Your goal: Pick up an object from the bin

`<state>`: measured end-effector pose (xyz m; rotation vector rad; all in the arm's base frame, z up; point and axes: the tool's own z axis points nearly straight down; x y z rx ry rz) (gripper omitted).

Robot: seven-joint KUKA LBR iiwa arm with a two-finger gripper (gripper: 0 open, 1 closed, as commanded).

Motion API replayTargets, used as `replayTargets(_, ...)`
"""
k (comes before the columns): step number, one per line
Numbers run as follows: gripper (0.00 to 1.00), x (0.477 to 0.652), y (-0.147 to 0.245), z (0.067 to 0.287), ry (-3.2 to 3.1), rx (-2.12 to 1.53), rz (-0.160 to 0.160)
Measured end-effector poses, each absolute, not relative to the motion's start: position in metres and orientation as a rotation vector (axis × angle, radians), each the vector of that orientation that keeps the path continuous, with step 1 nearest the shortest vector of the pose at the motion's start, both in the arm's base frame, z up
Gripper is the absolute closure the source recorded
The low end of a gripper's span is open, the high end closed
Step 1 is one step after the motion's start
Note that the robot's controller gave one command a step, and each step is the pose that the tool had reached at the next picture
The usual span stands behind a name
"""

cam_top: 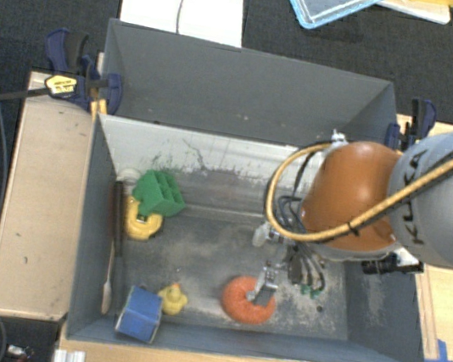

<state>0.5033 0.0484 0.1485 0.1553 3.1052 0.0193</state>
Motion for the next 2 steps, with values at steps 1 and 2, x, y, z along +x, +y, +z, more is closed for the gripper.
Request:
replayTargets(1, 0.00, 0.504, 0.054, 0.151, 3.104, 0.162, 0.020)
replayTargets(2, 0.00, 0.496, 0.049, 0.128, 3.098, -0.169, 0.016)
